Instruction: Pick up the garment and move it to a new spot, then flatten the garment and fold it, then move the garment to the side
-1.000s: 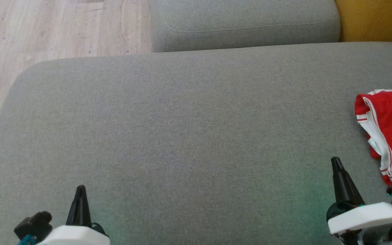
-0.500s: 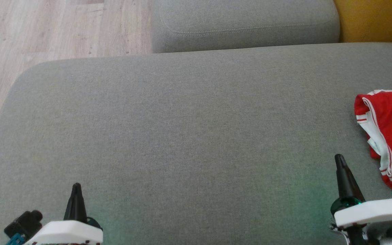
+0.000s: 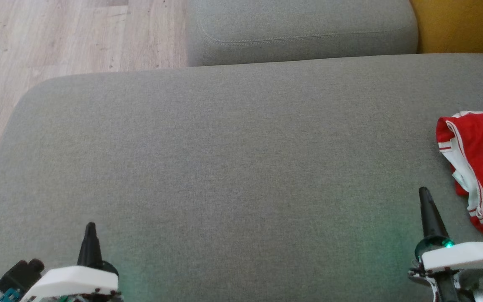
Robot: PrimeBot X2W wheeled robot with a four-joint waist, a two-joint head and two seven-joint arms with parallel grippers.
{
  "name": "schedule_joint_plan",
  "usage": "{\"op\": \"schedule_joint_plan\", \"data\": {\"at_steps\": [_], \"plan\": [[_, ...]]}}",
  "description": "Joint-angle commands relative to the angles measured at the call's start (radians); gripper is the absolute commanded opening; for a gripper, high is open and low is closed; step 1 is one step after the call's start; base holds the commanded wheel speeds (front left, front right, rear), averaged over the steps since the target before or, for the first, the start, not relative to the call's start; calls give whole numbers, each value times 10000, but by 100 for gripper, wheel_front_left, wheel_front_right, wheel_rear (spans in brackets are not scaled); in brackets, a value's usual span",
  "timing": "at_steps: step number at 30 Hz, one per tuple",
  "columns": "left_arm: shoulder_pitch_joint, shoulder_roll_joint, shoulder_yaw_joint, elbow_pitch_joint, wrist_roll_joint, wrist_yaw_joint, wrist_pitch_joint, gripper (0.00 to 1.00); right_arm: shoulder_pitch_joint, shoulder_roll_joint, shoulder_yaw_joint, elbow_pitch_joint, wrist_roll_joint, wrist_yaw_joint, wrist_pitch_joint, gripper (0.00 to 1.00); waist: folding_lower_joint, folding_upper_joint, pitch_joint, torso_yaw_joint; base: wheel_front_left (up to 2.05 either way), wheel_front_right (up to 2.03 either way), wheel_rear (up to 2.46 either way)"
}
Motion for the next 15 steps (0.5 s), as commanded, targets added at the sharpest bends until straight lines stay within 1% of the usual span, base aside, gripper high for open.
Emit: {"op": "schedule_joint_plan", "data": {"at_steps": [1,15], "plan": [[-577,0,429,-245,-269,-111,33,0,-586,-232,42,-266,337,-3,-27,0,0,0,-4,0,0,0,0],[-800,-260,917,-115,-1635,-473,355,0,-930,-248,-69,159,1919,-4,25,0,0,0,-38,-1,0,0,0]]}}
